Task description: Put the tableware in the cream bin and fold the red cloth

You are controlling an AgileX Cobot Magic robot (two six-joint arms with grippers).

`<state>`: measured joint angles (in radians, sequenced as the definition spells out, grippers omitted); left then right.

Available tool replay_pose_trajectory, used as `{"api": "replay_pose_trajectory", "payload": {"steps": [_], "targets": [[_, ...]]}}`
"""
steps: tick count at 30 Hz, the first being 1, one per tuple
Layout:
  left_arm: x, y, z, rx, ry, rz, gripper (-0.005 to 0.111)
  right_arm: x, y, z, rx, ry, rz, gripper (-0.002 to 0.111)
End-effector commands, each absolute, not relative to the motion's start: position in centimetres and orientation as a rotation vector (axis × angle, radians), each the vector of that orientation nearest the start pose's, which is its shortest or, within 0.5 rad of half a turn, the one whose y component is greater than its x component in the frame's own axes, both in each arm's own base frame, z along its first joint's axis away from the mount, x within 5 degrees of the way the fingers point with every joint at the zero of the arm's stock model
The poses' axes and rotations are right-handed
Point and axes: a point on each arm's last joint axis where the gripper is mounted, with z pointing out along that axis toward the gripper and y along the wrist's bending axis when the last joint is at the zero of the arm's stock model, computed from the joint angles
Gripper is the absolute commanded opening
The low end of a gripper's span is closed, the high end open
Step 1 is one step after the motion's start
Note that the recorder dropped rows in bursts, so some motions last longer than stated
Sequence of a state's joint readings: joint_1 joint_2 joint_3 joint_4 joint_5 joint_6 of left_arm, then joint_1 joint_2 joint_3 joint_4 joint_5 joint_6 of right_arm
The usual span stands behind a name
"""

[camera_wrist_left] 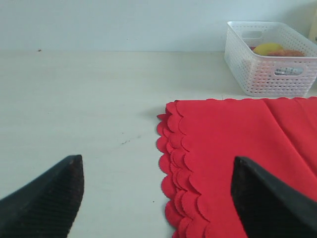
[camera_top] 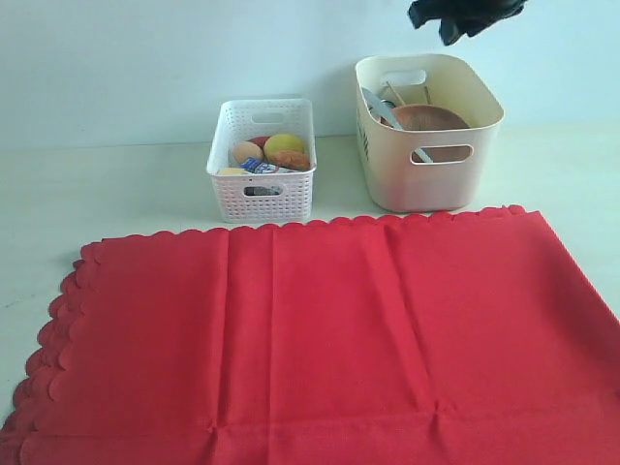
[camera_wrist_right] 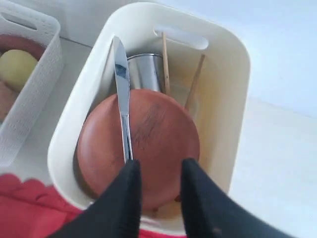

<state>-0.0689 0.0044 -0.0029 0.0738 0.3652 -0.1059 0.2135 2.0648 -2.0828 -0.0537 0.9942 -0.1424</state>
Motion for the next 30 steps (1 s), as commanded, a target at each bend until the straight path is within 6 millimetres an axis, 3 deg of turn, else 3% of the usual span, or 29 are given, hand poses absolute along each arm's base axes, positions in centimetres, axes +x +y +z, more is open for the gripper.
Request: {"api": "replay_pose_trajectory", "payload": {"steps": [1,6,15,20,30], "targets": [[5.3,-0.2,18.1,0.015,1.837,-0.055,0.078,42.1,8.5,38.2,-0.413,2.462,-0.042,0.0],[5.3,-0.2,18.1,0.015,1.837,-0.055,0.078,37.6,7.5,42.5,-0.37,2.422,-0.024,0.0],[5.3,-0.2,18.1,0.015,1.837,-0.055,0.078,27.0,5.4,45.6,-0.332,2.275,0.018,0.0],[5.3,-0.2,18.1,0.015,1.837,-0.055,0.078,21.2,4.3,45.5,-0.319,2.187,0.042,0.0],[5.3,-0.2,18.1,0.015,1.837,-0.055,0.078,11.4,2.3,42.3,-0.288,1.963,0.058,0.0]]}}
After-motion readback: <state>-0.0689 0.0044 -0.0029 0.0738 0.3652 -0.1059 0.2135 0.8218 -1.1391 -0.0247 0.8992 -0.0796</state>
